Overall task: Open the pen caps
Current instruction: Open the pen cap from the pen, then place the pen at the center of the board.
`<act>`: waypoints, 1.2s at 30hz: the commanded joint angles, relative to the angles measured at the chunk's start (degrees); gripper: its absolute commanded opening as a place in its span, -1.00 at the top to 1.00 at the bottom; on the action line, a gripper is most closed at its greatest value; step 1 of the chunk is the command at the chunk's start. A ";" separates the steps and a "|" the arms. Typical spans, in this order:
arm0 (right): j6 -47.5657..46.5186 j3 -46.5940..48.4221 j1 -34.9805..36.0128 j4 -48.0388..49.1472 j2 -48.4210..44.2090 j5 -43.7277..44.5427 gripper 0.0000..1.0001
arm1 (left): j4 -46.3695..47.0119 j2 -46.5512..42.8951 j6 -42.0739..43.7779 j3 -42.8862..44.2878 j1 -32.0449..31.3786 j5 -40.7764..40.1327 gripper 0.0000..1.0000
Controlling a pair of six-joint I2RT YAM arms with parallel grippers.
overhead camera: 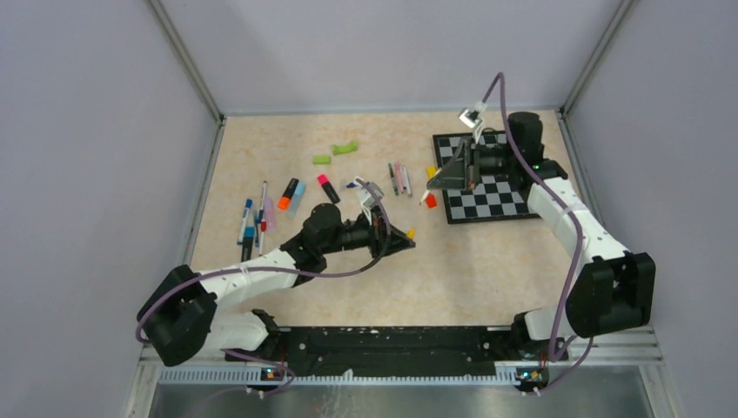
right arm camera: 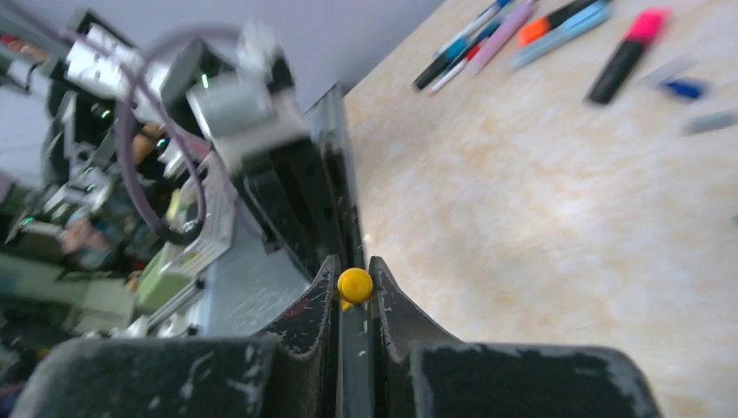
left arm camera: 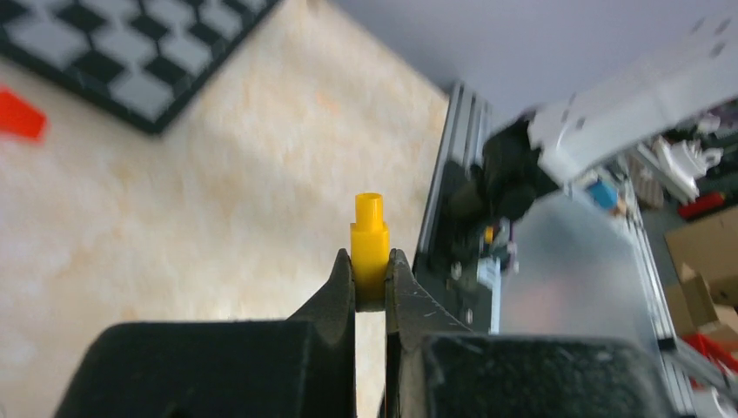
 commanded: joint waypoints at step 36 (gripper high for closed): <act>-31.46 39.67 1.78 -35.19 41.85 32.61 0.84 | -32.41 -17.97 2.42 -4.10 11.20 -23.72 1.00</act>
